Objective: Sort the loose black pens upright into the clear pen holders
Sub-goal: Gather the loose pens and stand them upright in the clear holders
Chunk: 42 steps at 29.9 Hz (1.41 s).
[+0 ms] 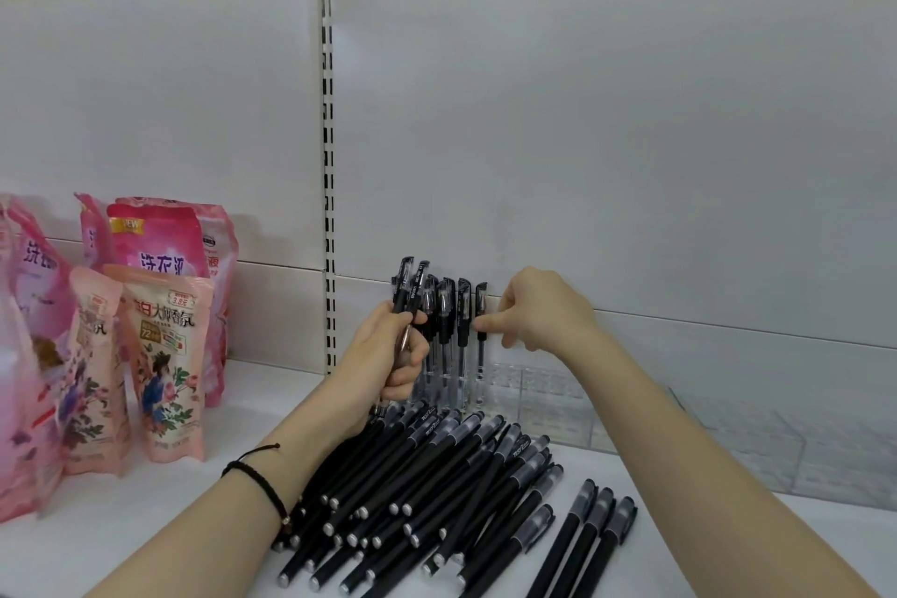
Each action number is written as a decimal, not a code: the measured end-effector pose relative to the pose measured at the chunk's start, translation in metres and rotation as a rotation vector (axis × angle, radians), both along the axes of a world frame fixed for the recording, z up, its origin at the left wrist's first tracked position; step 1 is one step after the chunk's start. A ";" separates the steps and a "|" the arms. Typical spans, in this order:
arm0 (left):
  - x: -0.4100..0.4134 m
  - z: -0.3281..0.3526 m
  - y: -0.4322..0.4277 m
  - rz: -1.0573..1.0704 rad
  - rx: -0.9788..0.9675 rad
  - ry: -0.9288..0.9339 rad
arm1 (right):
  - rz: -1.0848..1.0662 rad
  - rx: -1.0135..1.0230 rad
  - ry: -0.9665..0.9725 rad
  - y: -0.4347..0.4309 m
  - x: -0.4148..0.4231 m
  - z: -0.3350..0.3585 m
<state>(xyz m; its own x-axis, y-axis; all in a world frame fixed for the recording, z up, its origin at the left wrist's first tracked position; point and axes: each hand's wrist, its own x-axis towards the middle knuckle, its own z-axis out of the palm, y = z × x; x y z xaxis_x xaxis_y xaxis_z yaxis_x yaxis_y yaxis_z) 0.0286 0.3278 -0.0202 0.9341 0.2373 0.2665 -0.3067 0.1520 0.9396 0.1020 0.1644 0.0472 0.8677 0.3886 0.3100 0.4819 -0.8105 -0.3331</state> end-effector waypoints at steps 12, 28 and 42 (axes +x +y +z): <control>-0.007 -0.005 -0.004 -0.173 0.179 -0.134 | 0.368 0.605 0.405 0.005 -0.018 0.014; 0.000 -0.007 0.005 -0.055 0.205 0.003 | 0.251 0.722 -0.004 -0.018 -0.005 0.033; -0.006 -0.003 0.008 -0.256 -0.026 0.036 | 0.182 0.500 -0.032 -0.017 0.004 0.023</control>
